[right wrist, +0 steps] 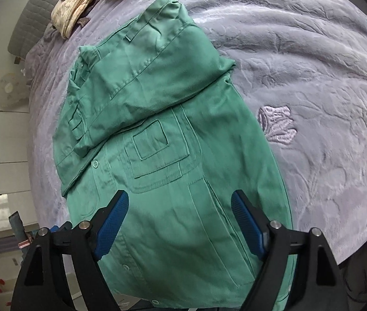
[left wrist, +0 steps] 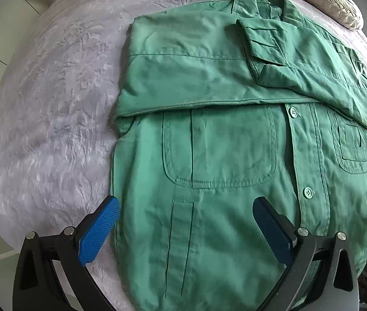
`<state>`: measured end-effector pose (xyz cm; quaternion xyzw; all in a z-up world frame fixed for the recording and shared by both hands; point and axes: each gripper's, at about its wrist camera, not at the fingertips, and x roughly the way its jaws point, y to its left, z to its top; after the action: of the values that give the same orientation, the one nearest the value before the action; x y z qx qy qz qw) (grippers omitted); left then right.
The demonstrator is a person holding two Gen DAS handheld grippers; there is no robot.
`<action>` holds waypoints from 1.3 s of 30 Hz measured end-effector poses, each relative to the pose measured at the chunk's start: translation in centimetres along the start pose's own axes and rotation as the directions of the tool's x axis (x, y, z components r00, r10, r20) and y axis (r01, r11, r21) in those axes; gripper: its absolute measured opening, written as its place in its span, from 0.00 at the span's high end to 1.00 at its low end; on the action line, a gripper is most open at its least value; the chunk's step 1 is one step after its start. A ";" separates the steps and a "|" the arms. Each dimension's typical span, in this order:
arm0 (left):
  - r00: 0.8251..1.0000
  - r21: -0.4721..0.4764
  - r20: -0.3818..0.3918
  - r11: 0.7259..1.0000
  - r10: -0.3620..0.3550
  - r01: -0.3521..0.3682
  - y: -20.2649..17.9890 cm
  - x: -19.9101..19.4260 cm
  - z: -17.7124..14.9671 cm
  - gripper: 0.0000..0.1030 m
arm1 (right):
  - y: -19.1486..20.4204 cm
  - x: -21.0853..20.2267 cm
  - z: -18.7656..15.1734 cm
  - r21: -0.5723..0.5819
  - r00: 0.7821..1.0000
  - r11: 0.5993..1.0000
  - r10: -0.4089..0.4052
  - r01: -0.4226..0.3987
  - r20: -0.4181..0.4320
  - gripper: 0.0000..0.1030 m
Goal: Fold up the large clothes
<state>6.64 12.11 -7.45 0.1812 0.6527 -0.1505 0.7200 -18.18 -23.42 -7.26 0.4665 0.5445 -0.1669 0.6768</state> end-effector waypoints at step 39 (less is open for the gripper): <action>0.932 0.001 -0.268 0.967 -0.246 0.255 7.5 6.2 -12.0 0.00 | -10.0 0.9 -6.7 -0.023 0.963 0.999 0.039 -0.046 -0.268 0.00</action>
<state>0.03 24.34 -14.08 0.1280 0.7582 -0.2272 0.5977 -29.08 -22.86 -12.35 0.4865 0.6231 -0.0800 0.6072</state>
